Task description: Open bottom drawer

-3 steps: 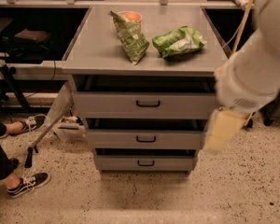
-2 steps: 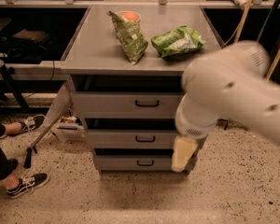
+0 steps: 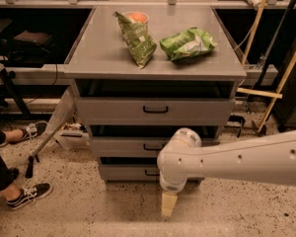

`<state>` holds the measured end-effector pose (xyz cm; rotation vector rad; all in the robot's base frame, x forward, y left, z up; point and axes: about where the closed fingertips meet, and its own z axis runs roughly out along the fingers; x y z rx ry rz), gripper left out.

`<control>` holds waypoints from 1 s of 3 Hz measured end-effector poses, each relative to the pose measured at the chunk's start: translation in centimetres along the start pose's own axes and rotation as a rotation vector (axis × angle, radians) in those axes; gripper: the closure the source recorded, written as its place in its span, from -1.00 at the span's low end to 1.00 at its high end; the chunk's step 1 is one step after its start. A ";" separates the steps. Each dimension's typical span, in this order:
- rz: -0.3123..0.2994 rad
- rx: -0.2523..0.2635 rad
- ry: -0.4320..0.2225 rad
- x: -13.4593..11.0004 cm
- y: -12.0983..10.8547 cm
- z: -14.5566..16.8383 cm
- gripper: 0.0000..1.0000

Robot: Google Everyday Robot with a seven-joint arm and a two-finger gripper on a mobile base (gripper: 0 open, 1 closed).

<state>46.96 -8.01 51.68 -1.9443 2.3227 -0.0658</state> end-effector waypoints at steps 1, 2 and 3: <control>0.045 -0.041 0.004 0.1 1.0 4.0 -1.00; 0.046 -0.043 0.004 0.1 1.1 4.0 -1.00; -0.005 0.011 -0.054 0.8 0.1 4.4 -1.00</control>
Offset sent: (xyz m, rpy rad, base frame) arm -0.0038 0.0031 -0.0407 0.0085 0.0381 -0.0389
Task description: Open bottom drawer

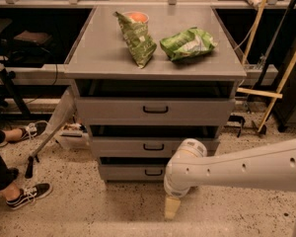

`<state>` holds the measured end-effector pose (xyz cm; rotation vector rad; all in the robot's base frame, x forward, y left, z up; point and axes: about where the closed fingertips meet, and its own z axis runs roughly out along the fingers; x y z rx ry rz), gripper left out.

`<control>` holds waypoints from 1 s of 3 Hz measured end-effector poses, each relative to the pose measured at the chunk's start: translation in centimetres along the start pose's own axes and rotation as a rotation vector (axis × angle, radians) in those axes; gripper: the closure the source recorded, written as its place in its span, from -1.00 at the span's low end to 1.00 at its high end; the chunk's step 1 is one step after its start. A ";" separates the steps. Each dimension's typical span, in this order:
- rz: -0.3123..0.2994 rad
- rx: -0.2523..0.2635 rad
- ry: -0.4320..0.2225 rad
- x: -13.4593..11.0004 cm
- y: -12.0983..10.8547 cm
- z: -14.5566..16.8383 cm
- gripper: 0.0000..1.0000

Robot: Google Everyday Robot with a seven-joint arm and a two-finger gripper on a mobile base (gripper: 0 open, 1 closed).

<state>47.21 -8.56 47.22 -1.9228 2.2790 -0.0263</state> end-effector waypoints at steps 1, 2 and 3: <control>-0.105 0.161 -0.098 2.8 -3.1 -1.9 -1.00; -0.248 0.302 -0.097 3.7 -4.7 -5.8 -1.00; -0.272 0.331 -0.082 3.7 -5.3 -6.9 -1.00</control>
Offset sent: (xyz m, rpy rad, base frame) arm 0.0286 -0.0817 0.1225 -0.1438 -0.4918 0.3313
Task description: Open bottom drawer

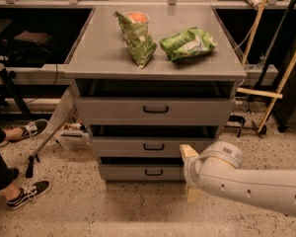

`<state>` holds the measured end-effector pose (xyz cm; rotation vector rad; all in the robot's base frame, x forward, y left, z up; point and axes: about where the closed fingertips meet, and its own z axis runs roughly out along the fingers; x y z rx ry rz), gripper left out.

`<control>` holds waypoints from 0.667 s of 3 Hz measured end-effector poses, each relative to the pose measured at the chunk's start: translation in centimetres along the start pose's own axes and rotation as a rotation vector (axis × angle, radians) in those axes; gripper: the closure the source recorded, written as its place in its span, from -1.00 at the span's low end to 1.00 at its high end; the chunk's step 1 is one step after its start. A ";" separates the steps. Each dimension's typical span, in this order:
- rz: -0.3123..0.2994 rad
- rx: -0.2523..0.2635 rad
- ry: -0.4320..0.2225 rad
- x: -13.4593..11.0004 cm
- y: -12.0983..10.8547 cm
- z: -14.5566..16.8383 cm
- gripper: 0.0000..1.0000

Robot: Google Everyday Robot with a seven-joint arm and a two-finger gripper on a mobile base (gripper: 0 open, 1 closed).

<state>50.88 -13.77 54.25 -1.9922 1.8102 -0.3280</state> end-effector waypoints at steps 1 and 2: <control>0.015 -0.049 -0.018 -1.0 1.4 2.7 -1.00; 0.104 -0.074 -0.063 -1.3 3.1 7.5 -1.00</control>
Offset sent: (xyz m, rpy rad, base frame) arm 0.0092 0.0478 -0.1826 0.2213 0.1361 -0.2124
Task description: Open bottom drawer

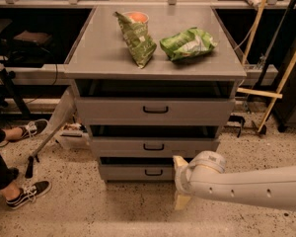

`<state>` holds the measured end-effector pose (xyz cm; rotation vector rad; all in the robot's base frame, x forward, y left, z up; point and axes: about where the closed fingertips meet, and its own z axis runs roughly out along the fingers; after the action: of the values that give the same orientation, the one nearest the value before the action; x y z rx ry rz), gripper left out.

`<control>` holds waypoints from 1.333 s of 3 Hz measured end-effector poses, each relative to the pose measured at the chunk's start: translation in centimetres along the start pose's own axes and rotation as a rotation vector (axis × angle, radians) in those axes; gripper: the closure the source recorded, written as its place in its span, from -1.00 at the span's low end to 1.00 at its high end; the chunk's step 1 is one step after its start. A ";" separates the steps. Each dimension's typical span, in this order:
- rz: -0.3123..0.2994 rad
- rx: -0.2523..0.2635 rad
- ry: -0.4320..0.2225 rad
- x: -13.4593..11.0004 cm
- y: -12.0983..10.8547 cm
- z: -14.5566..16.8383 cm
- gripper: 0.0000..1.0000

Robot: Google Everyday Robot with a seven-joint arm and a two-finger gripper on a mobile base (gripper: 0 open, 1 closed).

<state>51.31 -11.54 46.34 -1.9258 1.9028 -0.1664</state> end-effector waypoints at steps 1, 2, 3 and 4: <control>0.120 0.004 -0.020 0.8 0.4 5.4 -1.00; 0.227 0.046 -0.012 1.5 -0.5 9.1 -1.00; 0.219 0.073 -0.008 1.7 -0.7 10.2 -1.00; 0.242 0.095 -0.056 1.3 -1.1 11.7 -1.00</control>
Offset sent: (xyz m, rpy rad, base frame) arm 0.0675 0.0076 -0.1261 0.1218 -0.0621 -0.3303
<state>56.82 -10.37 35.91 -1.6072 2.0326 -0.1262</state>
